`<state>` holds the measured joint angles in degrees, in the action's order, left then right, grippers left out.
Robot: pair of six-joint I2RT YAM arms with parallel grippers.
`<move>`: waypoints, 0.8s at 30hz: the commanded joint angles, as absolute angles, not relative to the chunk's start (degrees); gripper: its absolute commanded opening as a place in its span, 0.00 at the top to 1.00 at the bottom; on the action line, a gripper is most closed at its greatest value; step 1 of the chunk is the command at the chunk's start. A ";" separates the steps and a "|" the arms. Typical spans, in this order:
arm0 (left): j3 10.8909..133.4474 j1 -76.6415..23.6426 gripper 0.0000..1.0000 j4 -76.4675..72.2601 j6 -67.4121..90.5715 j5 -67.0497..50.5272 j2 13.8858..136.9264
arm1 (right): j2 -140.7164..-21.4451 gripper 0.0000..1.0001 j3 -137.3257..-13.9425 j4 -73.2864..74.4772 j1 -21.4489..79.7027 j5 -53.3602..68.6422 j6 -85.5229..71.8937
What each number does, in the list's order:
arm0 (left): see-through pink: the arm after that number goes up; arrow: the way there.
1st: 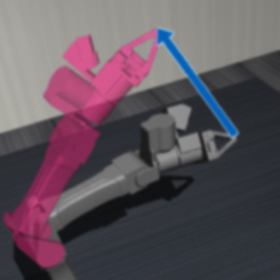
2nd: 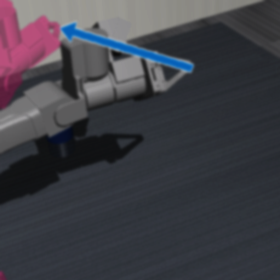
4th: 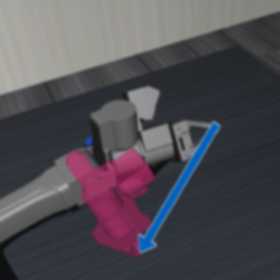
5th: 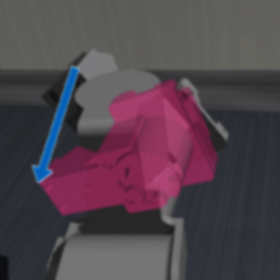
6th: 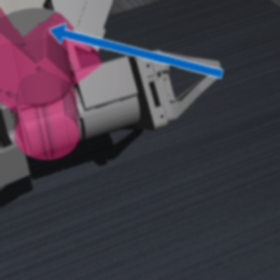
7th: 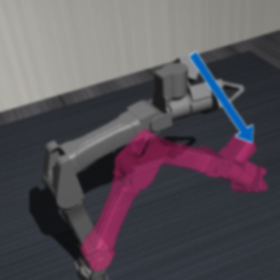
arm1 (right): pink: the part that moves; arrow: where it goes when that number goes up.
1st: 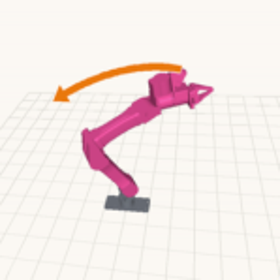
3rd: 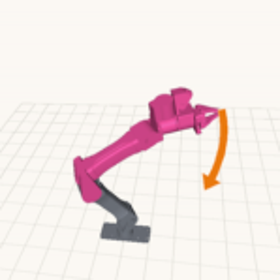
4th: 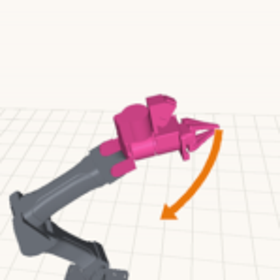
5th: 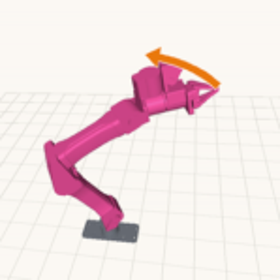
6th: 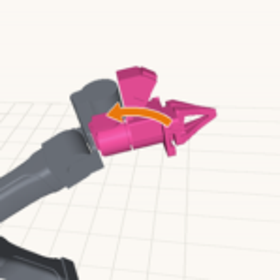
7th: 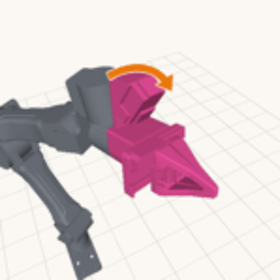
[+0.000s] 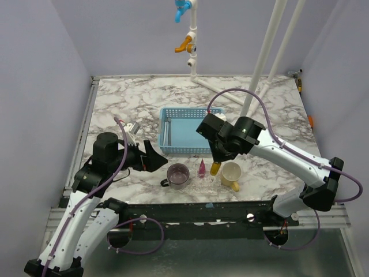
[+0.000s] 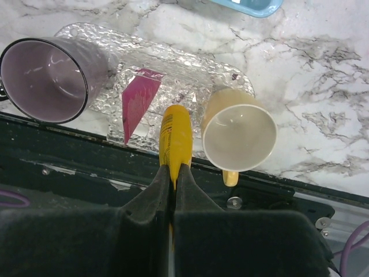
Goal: Prepare toiletry sets of a toothbrush and toothpaste on the tray
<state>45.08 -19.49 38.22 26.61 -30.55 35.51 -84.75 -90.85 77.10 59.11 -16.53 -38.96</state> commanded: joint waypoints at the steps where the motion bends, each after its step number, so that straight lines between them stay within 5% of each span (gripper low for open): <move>1: 43.19 -19.17 0.01 36.14 25.93 -29.98 34.63 | -83.02 0.99 -89.52 72.50 58.62 -16.36 -40.00; 24: 41.06 -19.16 0.01 34.63 26.10 -29.09 34.62 | -84.12 0.99 -85.75 69.63 58.69 -17.87 -40.36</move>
<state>41.69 -19.49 35.97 26.65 -30.33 34.87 -84.73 -87.44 71.55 59.11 -16.80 -39.59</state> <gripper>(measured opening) 0.989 0.027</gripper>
